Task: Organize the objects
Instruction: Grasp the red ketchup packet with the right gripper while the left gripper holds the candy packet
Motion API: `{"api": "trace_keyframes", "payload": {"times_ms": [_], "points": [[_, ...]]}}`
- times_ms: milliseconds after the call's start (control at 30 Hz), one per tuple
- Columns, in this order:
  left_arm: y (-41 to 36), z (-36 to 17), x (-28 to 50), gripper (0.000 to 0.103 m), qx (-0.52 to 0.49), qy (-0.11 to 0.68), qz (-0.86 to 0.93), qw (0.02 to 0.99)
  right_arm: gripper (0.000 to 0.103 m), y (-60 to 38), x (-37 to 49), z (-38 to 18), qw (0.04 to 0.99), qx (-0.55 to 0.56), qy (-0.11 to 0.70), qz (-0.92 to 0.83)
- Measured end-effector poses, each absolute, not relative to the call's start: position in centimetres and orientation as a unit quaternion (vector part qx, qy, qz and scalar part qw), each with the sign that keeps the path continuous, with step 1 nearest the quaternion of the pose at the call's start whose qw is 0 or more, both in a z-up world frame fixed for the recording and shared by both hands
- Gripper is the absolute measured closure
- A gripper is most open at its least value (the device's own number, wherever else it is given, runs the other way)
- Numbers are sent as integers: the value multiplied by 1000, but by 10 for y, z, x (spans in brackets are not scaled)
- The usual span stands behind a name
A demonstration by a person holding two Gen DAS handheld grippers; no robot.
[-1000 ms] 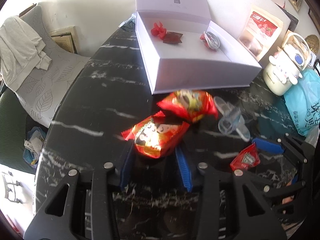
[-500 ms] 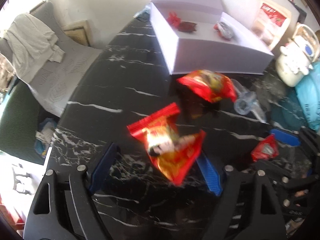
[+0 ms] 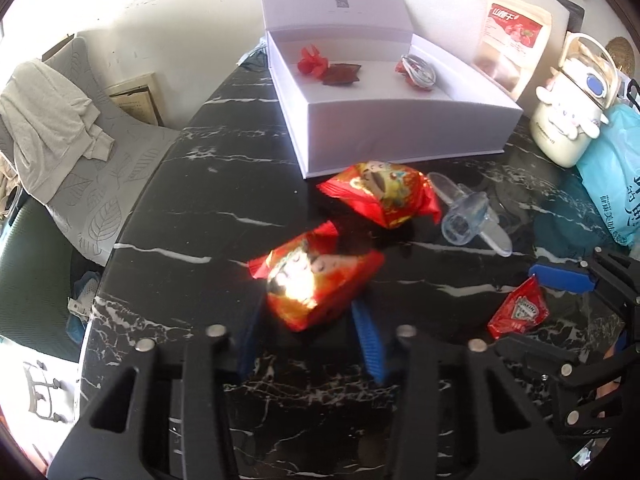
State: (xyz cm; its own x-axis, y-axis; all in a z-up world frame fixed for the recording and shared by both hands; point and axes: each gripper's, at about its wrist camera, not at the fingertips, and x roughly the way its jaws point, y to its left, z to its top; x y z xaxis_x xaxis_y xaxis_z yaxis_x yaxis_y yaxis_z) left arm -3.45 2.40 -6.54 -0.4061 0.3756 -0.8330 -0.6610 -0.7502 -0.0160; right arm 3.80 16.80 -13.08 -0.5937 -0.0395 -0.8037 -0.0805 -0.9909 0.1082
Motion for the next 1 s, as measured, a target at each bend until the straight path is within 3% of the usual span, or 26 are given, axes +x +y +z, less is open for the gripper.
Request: {"api": "trace_keyframes", "payload": {"times_ms": [833,1000], "points": [[3,-36,-11,66,-424,125,833,333,47,167,46,-114,15,-431,60,900],[-1,-35,-4,66,-428,117,831,336,45,165,48,-117,14,-435,61,898]]}}
